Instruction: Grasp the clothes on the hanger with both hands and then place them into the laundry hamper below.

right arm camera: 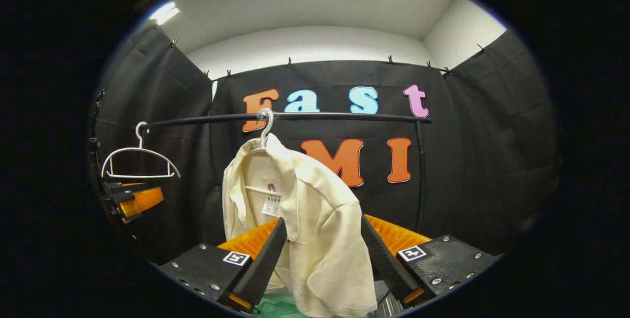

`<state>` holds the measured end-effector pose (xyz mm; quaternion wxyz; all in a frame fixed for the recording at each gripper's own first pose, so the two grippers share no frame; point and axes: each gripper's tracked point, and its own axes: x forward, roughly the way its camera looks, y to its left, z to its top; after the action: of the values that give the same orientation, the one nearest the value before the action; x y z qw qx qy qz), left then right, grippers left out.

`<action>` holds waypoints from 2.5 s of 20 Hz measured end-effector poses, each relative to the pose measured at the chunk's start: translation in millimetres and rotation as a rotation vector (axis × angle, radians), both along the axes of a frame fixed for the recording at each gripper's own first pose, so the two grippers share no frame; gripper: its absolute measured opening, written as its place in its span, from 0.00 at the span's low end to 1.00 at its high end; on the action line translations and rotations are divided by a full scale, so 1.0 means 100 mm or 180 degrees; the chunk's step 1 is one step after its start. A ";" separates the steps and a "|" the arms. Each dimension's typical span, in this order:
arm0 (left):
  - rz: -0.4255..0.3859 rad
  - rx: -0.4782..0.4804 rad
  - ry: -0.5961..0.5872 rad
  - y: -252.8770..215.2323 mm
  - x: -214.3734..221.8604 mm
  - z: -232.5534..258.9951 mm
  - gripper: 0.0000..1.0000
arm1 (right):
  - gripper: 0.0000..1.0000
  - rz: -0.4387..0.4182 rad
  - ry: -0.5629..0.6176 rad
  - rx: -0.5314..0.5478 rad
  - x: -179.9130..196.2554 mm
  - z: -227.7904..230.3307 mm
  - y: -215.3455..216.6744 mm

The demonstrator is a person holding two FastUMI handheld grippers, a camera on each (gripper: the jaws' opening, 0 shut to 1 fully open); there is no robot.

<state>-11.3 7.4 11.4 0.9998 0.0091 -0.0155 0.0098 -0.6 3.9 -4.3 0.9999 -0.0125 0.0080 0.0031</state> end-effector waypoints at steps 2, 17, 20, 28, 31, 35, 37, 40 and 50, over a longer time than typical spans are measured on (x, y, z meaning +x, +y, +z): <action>-0.0014 -0.0010 0.0001 -0.01 -0.03 0.00 0.96 | 0.93 0.0004 -0.0013 0.0001 -0.02 0.02 0.00; -0.0026 0.0083 -0.0027 0.04 -0.19 0.02 1.00 | 0.94 0.0041 0.0069 -0.0012 0.08 -0.21 0.23; 0.0086 0.0137 -0.0075 0.16 -0.19 0.04 0.97 | 0.94 0.0065 0.0135 0.0013 0.19 -0.35 0.30; 0.0040 0.0172 -0.0067 0.16 -0.25 0.00 0.97 | 0.93 0.0046 0.0249 0.0034 0.60 -0.68 0.47; 0.0037 0.0160 -0.0032 0.18 -0.23 -0.06 0.97 | 0.94 -0.0009 0.0274 0.0084 0.76 -0.76 0.48; 0.0060 0.0138 0.0006 0.24 -0.19 -0.11 0.97 | 0.94 -0.0144 0.0188 0.0011 0.95 -0.74 0.42; 0.0067 0.0153 0.0018 0.25 -0.17 -0.13 0.97 | 0.93 -0.0179 0.0198 0.0021 1.05 -0.78 0.42; 0.0056 0.0136 0.0048 0.25 -0.17 -0.15 0.97 | 0.93 -0.0189 0.0268 0.0059 1.19 -0.88 0.41; -0.0016 0.0123 0.0037 0.08 -0.08 -0.20 0.97 | 0.46 -0.0043 0.0354 0.0291 1.33 -1.04 0.29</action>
<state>-18.9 15.4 -8.9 0.9995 0.0284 -0.0099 0.0069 132.5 32.8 -108.4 0.9974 0.0335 0.0635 -0.0026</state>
